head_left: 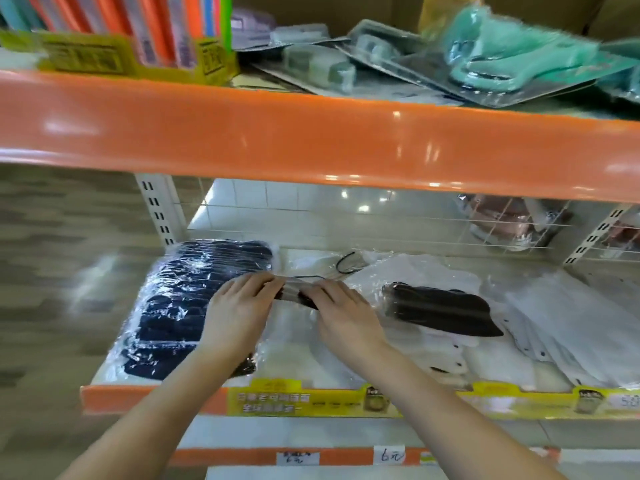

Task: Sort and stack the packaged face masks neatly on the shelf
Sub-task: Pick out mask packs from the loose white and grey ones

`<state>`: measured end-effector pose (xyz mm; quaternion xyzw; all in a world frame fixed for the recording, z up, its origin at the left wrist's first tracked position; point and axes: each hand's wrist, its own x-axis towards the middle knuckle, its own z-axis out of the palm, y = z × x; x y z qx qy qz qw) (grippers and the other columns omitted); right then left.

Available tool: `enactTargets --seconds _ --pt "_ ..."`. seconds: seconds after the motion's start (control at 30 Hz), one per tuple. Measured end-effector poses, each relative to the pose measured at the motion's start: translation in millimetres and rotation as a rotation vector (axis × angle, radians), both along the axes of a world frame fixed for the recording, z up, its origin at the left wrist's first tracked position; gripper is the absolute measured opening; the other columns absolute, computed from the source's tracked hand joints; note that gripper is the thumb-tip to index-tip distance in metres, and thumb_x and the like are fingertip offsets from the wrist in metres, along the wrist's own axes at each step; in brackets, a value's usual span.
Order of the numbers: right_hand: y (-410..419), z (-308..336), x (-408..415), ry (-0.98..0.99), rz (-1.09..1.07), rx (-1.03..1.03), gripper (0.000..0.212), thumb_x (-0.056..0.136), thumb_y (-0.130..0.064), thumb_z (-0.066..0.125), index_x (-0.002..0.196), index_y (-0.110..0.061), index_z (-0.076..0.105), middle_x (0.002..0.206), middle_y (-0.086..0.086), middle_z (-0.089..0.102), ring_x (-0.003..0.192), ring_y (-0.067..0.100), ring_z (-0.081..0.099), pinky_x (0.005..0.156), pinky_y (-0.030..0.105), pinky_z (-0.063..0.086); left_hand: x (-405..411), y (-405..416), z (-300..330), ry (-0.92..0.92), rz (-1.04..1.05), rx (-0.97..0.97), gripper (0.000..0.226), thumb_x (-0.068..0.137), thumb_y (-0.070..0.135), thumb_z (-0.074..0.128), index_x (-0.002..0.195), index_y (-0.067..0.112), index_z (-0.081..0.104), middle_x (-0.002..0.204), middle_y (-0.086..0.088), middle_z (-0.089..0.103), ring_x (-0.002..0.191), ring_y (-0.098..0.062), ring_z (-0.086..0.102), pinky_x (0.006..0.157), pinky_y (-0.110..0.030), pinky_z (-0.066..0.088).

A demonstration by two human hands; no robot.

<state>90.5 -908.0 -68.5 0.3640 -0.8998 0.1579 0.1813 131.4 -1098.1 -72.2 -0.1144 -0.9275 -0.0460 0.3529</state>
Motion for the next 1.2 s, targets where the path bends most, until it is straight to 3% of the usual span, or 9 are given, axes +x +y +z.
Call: enactTargets --seconds 0.1,0.2,0.33,0.47,0.7,0.83,1.0,1.1,1.2 --pt "-31 -1 8 -0.021 0.033 0.047 0.058 0.057 -0.006 0.075 0.113 -0.016 0.063 0.109 0.002 0.061 0.096 0.025 0.061 0.071 0.036 0.054 18 -35 -4 -0.019 0.014 -0.025 0.034 0.08 0.013 0.047 0.1 0.01 0.073 0.103 -0.006 0.071 0.091 -0.028 0.068 0.073 -0.036 0.054" --pt "-61 -3 17 -0.037 0.1 0.091 0.045 0.076 -0.024 0.066 0.12 -0.014 0.059 0.116 0.004 0.056 0.106 0.025 0.056 0.08 0.04 0.052 33 -67 -12 -0.016 0.012 -0.047 0.034 0.081 0.013 0.046 0.103 0.012 0.073 0.106 -0.004 0.07 0.094 -0.026 0.067 0.076 -0.035 0.051" --pt "-91 -6 29 -0.185 0.138 0.216 0.068 0.087 -0.046 0.061 0.143 -0.019 0.035 0.144 0.0 0.032 0.135 0.02 0.027 0.106 0.04 0.031 51 -97 -20 -0.006 -0.02 -0.08 0.033 0.082 0.011 0.047 0.106 0.013 0.07 0.107 -0.004 0.069 0.093 -0.025 0.064 0.079 -0.034 0.045" --pt "-107 -16 36 -0.229 0.162 0.277 0.084 0.08 -0.053 0.065 0.148 -0.021 0.025 0.149 0.0 0.023 0.138 0.02 0.019 0.108 0.04 0.026 65 -117 -29 -0.048 -0.032 -0.089 0.033 0.082 0.01 0.047 0.104 0.012 0.071 0.105 -0.006 0.069 0.089 -0.027 0.066 0.077 -0.033 0.043" --pt "-118 -25 34 -0.236 0.178 0.338 0.097 0.073 -0.066 0.064 0.149 -0.024 0.021 0.149 -0.001 0.023 0.137 0.02 0.019 0.111 0.042 0.024 77 -134 -37 -0.143 -0.07 -0.063 0.036 0.08 0.01 0.045 0.103 0.012 0.072 0.107 -0.006 0.068 0.09 -0.026 0.064 0.072 -0.033 0.048" --pt "-123 -26 35 -0.234 0.144 0.351 0.09 0.078 -0.064 0.061 0.148 -0.022 0.023 0.149 0.0 0.024 0.136 0.021 0.022 0.111 0.043 0.023 75 -144 -43 -0.259 -0.094 -0.028 0.032 0.081 0.024 0.049 0.102 0.017 0.072 0.112 -0.002 0.065 0.096 -0.02 0.061 0.08 -0.028 0.041" --pt "-126 -30 34 -0.187 0.099 0.317 0.077 0.084 -0.054 0.06 0.145 -0.018 0.031 0.146 0.003 0.031 0.134 0.023 0.028 0.109 0.041 0.026 73 -154 -53 -0.41 -0.091 -0.009 0.047 0.074 0.057 0.051 0.106 0.027 0.068 0.117 0.005 0.062 0.106 -0.011 0.052 0.079 -0.028 0.052" --pt "-128 -33 34 -0.164 0.081 0.301 0.068 0.082 -0.043 0.068 0.139 -0.017 0.042 0.141 0.004 0.04 0.13 0.026 0.037 0.104 0.043 0.033 70 -153 -53 -0.411 -0.076 0.001 0.049 0.07 0.058 0.054 0.107 0.028 0.067 0.116 0.007 0.06 0.106 -0.01 0.049 0.077 -0.029 0.053" --pt "-129 -35 36 -0.123 0.069 0.259 0.055 0.073 -0.028 0.073 0.124 -0.017 0.056 0.128 0.004 0.053 0.117 0.026 0.05 0.093 0.042 0.044 65 -149 -55 -0.347 -0.043 -0.015 0.048 0.064 0.048 0.077 0.105 0.025 0.067 0.111 0.005 0.062 0.102 -0.013 0.051 0.077 -0.029 0.049"
